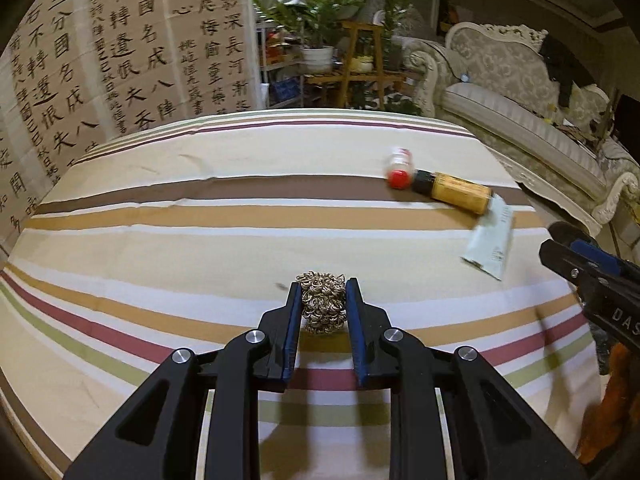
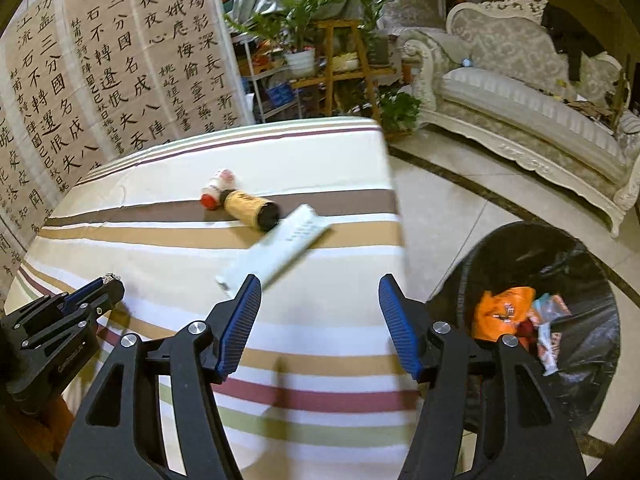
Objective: Collect trash
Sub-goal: 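Move the right tool over the white packet while the left tool holds the gold cluster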
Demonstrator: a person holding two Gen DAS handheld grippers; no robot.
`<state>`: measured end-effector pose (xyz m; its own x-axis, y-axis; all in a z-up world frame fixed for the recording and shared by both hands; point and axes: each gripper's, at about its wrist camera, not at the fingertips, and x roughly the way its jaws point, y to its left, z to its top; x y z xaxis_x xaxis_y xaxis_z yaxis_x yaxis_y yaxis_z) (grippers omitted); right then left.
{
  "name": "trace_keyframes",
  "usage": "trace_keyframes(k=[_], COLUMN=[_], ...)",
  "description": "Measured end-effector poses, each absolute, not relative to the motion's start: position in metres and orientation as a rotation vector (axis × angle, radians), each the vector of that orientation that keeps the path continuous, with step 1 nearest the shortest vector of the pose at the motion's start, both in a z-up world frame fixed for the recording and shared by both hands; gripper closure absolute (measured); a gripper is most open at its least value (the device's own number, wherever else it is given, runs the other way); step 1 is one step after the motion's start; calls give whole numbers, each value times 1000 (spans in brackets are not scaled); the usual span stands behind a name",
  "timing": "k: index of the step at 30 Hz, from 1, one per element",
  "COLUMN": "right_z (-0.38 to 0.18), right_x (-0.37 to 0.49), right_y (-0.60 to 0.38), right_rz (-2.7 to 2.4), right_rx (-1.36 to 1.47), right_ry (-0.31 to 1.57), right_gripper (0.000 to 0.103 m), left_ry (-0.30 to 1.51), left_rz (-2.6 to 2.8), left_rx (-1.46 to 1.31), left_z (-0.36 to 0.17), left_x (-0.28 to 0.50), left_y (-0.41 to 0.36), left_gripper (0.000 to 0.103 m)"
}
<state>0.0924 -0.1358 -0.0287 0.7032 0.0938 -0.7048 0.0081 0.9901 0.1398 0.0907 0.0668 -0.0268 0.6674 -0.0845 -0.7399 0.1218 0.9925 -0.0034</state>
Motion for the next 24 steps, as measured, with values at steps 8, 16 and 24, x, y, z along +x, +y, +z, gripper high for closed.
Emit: trace_keyframes(k=[8, 16, 24], right_z=[-35, -47, -49], right_x=[126, 142, 127], right_y=[-104, -87, -102], right_rz=[11, -45, -60], right_rx=[132, 65, 25], right_ry=[855, 897, 902], right_gripper=[38, 34, 34], left_ry=[822, 831, 831], left_rz=[-93, -116, -143], left_rx=[13, -3, -7], left_z=[-25, -27, -27], left_x=[93, 97, 98], left_y=[94, 101, 105], left_gripper=[80, 80, 80])
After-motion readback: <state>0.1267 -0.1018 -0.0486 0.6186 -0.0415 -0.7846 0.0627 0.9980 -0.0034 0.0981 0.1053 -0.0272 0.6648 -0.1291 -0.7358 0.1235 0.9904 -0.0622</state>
